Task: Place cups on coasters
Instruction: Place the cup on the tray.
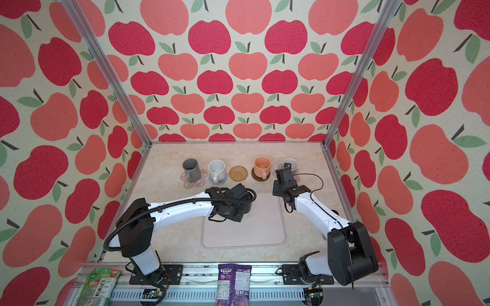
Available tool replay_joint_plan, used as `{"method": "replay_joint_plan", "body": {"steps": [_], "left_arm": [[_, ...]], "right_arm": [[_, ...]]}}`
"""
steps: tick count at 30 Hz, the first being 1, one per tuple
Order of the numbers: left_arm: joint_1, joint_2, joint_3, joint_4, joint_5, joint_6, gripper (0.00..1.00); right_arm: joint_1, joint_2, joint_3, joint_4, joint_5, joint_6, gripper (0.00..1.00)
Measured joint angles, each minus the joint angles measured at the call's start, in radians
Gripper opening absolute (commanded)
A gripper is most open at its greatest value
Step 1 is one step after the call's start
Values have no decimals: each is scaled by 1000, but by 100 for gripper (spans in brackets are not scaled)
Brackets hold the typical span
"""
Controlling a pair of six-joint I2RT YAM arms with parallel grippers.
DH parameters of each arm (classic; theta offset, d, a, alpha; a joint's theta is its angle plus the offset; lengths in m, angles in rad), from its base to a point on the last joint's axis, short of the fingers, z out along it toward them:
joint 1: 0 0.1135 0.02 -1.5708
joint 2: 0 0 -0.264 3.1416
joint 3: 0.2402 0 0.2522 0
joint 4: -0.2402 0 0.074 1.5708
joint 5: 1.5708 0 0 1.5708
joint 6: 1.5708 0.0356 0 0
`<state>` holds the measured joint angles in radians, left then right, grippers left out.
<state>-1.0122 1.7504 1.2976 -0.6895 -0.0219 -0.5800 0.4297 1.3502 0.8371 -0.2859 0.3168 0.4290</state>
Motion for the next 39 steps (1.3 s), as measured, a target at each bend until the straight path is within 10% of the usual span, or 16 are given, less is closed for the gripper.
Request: {"method": "replay_joint_plan", "body": {"steps": [39], "left_arm": [[-114, -5, -84, -50, 11, -5, 30]], "right_arm": [[-1, -95, -34, -31, -4, 27, 56]]}}
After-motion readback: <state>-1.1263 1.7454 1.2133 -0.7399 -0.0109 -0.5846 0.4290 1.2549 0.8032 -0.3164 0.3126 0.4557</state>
